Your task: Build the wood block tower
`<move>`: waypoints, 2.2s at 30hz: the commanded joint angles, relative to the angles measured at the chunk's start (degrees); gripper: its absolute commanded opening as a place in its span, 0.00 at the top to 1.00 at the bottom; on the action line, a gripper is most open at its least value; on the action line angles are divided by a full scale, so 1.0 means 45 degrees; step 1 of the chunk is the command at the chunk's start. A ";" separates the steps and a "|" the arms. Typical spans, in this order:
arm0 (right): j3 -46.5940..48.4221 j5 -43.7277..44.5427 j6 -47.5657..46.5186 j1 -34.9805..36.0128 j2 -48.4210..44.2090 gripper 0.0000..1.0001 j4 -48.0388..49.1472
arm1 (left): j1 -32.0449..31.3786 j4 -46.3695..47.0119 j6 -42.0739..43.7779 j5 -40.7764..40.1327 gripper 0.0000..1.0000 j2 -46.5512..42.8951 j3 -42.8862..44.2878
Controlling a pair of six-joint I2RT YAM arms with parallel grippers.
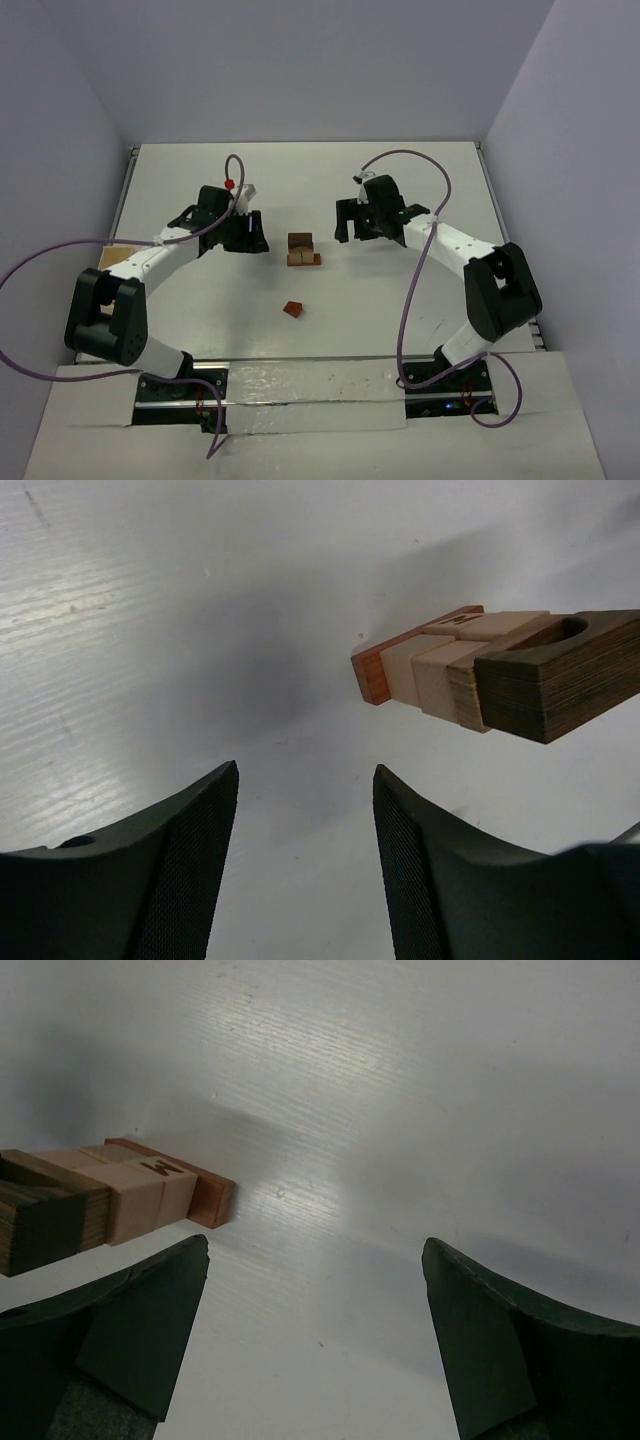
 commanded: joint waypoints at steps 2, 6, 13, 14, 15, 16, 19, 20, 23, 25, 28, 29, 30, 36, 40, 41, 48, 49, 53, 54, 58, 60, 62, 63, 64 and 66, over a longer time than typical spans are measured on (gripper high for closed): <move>0.0724 -0.0210 0.0388 0.0093 0.0383 0.06 0.0175 | -0.0124 0.0877 -0.0727 0.1017 0.44 0.0731 0.0790; 0.0764 -0.0275 0.0408 0.0097 0.0531 0.06 0.0175 | -0.0164 0.1059 -0.1016 0.1302 0.52 0.1108 0.1017; 0.0760 -0.0321 0.0410 0.0116 0.0648 0.05 0.0138 | -0.0541 0.1259 -0.1353 0.1454 0.60 0.1603 0.1251; 0.0734 -0.0373 0.0423 0.0116 0.0648 0.05 0.0151 | -0.0594 0.1298 -0.1392 0.1414 0.59 0.1642 0.1251; 0.0725 -0.0404 0.0427 0.0103 0.0661 0.05 0.0156 | -0.0612 0.1312 -0.1418 0.1388 0.58 0.1681 0.1276; 0.0724 -0.0434 0.0420 0.0104 0.0668 0.05 0.0156 | -0.0642 0.1290 -0.1426 0.1381 0.57 0.1740 0.1372; 0.0733 -0.0470 0.0388 0.0105 0.0696 0.05 0.0109 | -0.0710 0.1199 -0.1426 0.1381 0.54 0.1943 0.1663; 0.0744 -0.0470 0.0387 0.0116 0.0706 0.04 0.0097 | -0.0710 0.1176 -0.1426 0.1381 0.53 0.1989 0.1720; 0.0744 -0.0509 0.0369 0.0116 0.0707 0.04 0.0097 | -0.0730 0.1156 -0.1426 0.1420 0.53 0.2067 0.1810; 0.0782 -0.0509 0.0360 0.0107 0.0707 0.04 0.0079 | -0.0758 0.1128 -0.1417 0.1438 0.53 0.2105 0.1884; 0.0861 -0.0490 0.0330 0.0116 0.0707 0.03 0.0000 | -0.0788 0.1117 -0.1406 0.1517 0.53 0.2145 0.1916; 0.0861 -0.0490 0.0330 0.0116 0.0707 0.03 0.0000 | -0.0789 0.1117 -0.1406 0.1517 0.52 0.2164 0.1916; 0.0861 -0.0490 0.0330 0.0116 0.0688 0.03 0.0019 | -0.0808 0.1117 -0.1406 0.1518 0.52 0.2145 0.1916; 0.0891 -0.0500 0.0321 0.0116 0.0688 0.03 -0.0001 | -0.0935 0.1098 -0.1396 0.1568 0.51 0.2174 0.1994; 0.0965 -0.0535 0.0330 0.0116 0.0733 0.03 -0.0027 | -0.0996 0.1098 -0.1380 0.1622 0.51 0.2125 0.1981; 0.0982 -0.0548 0.0330 0.0112 0.0746 0.03 -0.0040 | -0.0988 0.1098 -0.1367 0.1638 0.51 0.2122 0.1986; 0.0998 -0.0548 0.0310 0.0116 0.0766 0.02 -0.0040 | -0.1042 0.1078 -0.1335 0.1654 0.51 0.2067 0.1955; 0.1005 -0.0548 0.0317 0.0109 0.0766 0.02 -0.0046 | -0.1042 0.1078 -0.1341 0.1661 0.50 0.2067 0.1961; 0.1021 -0.0568 0.0314 0.0116 0.0785 0.02 -0.0044 | -0.1062 0.1098 -0.1309 0.1693 0.51 0.2102 0.1974; 0.1017 -0.0583 0.0310 0.0116 0.0785 0.02 -0.0040 | -0.1062 0.1083 -0.1309 0.1693 0.50 0.2106 0.1974; 0.1037 -0.0587 0.0310 0.0116 0.0785 0.02 -0.0061 | -0.1062 0.1061 -0.1254 0.1674 0.50 0.2069 0.1972; 0.1037 -0.0606 0.0291 0.0097 0.0785 0.02 -0.0078 | -0.1062 0.1078 -0.1250 0.1655 0.50 0.2048 0.1974; 0.1037 -0.0607 0.0295 0.0100 0.0785 0.02 -0.0059 | -0.1062 0.1078 -0.1250 0.1635 0.50 0.2028 0.1939; 0.1021 -0.0607 0.0306 0.0112 0.0785 0.02 -0.0059 | -0.1062 0.1063 -0.1250 0.1619 0.50 0.2028 0.1935; 0.1017 -0.0607 0.0310 0.0116 0.0770 0.02 -0.0075 | -0.1062 0.1059 -0.1235 0.1615 0.50 0.2012 0.1935; 0.0998 -0.0599 0.0274 0.0096 0.0710 0.02 -0.0059 | -0.1054 0.0948 -0.1178 0.1512 0.50 0.1928 0.1954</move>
